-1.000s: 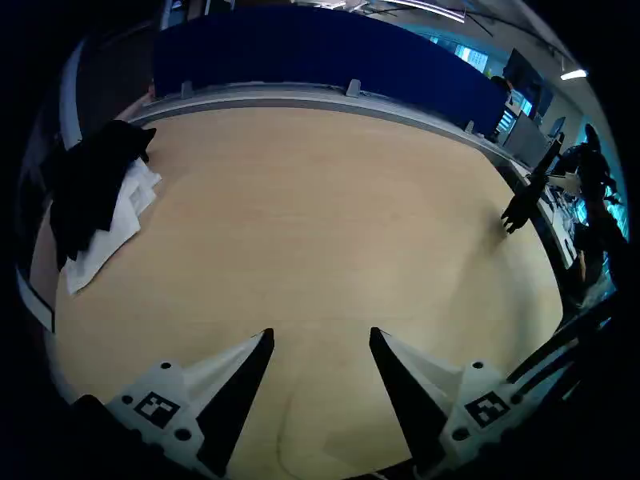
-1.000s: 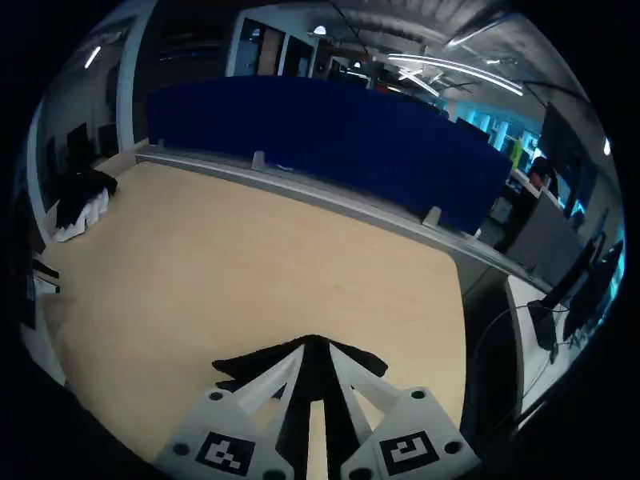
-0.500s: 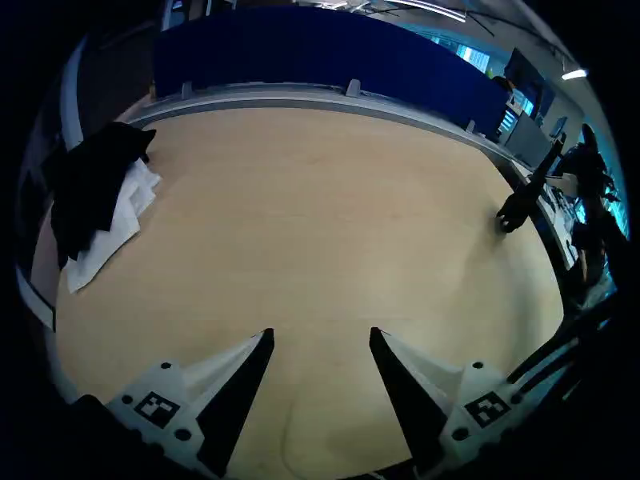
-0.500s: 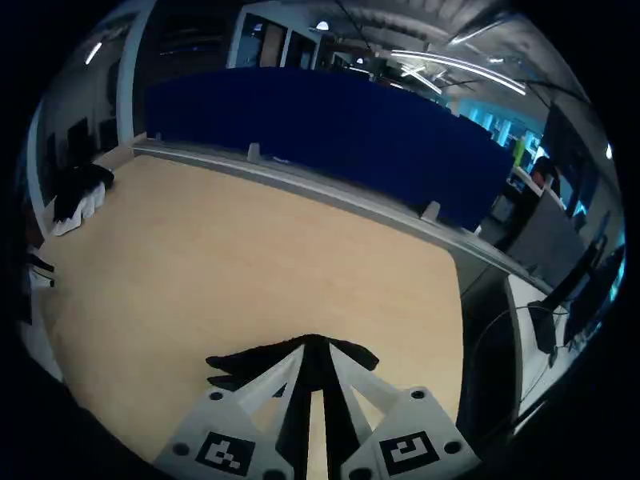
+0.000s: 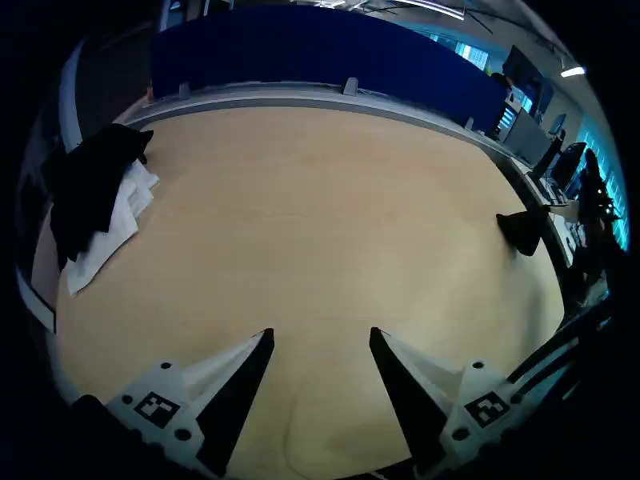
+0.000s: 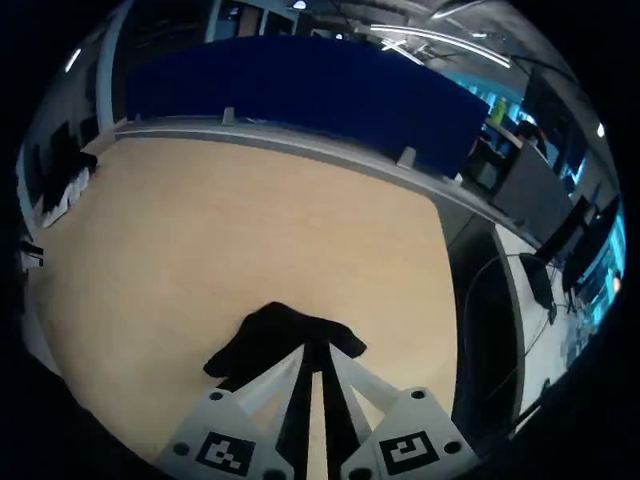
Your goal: Fold towel
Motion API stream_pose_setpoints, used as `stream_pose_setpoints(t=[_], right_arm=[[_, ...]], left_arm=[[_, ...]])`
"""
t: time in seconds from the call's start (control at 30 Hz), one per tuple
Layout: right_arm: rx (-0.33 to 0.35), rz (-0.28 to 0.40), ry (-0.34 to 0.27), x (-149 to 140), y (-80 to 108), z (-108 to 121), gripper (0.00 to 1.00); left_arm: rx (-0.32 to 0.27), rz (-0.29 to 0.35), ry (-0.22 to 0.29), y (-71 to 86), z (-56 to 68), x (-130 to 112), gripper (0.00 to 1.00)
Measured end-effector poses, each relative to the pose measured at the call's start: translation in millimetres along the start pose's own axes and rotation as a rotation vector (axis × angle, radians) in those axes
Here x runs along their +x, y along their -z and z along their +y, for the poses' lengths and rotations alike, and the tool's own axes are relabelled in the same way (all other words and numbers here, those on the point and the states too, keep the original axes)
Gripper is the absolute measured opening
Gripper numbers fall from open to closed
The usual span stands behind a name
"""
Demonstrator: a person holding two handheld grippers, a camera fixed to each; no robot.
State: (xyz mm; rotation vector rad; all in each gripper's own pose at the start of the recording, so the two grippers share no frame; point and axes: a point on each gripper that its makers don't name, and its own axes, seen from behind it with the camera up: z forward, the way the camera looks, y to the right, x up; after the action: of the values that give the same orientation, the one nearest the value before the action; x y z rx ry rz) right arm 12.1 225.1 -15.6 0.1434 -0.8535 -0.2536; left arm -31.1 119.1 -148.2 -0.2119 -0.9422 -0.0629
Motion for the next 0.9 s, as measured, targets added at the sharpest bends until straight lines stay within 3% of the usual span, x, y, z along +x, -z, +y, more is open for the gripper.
stream_pose_setpoints(t=[0.33, 0.57, 0.9], right_arm=[[-0.082, -0.111, -0.123, -83, -6.2, 23, 0.07], [-0.138, -0.169, -0.212, -123, -13.5, 33, 0.07], [-0.199, -0.237, -0.277, -161, -24.2, 38, 0.21]], left_arm=[[0.002, -0.005, -0.009, -3.3, 2.2, -1, 0.88], [0.006, -0.008, -0.019, -4.4, 2.6, -1, 0.88], [0.008, -0.014, -0.037, -4.5, 2.5, -2, 0.88]])
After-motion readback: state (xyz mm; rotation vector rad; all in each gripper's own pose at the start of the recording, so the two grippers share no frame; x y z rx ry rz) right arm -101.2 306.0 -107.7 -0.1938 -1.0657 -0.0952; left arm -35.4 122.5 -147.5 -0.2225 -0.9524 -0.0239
